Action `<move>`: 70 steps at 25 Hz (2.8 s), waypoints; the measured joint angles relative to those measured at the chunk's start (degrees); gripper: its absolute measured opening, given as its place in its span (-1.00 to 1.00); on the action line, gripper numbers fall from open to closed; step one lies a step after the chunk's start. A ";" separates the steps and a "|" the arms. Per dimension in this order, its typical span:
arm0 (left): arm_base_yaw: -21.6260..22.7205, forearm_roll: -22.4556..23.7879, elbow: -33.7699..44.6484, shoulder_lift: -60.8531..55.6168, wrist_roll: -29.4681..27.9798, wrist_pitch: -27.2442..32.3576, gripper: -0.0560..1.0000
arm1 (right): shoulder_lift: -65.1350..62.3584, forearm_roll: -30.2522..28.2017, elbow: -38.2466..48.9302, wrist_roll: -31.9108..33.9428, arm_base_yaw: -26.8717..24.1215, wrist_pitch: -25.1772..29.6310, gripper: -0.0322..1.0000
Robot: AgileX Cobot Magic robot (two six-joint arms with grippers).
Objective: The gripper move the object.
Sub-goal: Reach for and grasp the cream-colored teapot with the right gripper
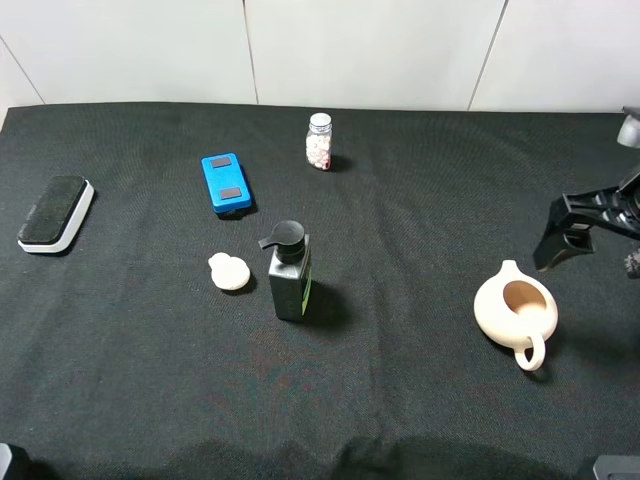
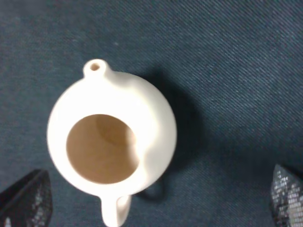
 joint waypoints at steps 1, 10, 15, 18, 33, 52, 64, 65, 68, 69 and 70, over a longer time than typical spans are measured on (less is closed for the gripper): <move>0.00 0.00 0.00 0.00 0.00 0.00 0.98 | 0.72 -0.30 0.00 0.58 0.00 -0.13 0.41; 0.00 0.00 0.00 0.00 0.00 0.00 0.98 | 5.73 -0.64 3.71 0.58 0.00 -4.40 0.41; 0.00 0.00 0.00 0.00 0.00 0.00 0.98 | 6.11 -1.08 4.74 0.58 0.00 -6.82 0.41; 0.00 0.00 0.00 0.00 0.00 0.00 0.98 | 6.11 -1.53 4.74 0.58 0.00 -7.26 0.41; 0.00 0.00 0.00 0.00 0.00 0.00 0.98 | 10.07 -3.24 4.81 0.58 0.00 -9.25 0.41; 0.00 0.00 0.00 0.00 0.00 0.00 0.98 | 22.97 0.04 4.76 -2.22 0.00 -16.02 0.36; 0.00 0.02 0.00 0.00 0.00 0.00 0.98 | 23.37 0.87 4.76 -2.24 0.00 -16.37 -0.64; 0.00 0.02 0.00 0.00 0.00 0.00 0.98 | 23.37 0.87 4.76 -2.24 0.00 -16.41 -0.70; 0.00 0.02 0.00 0.00 0.00 0.00 0.98 | 23.37 0.87 4.76 -2.24 0.00 -16.55 -0.76; 0.00 0.02 0.00 0.00 0.00 0.00 0.98 | 23.37 0.87 4.76 -2.24 0.00 -16.57 -0.76; 0.00 0.02 0.00 0.00 0.00 0.00 0.98 | 23.37 0.87 4.76 -2.24 0.00 -16.57 -0.76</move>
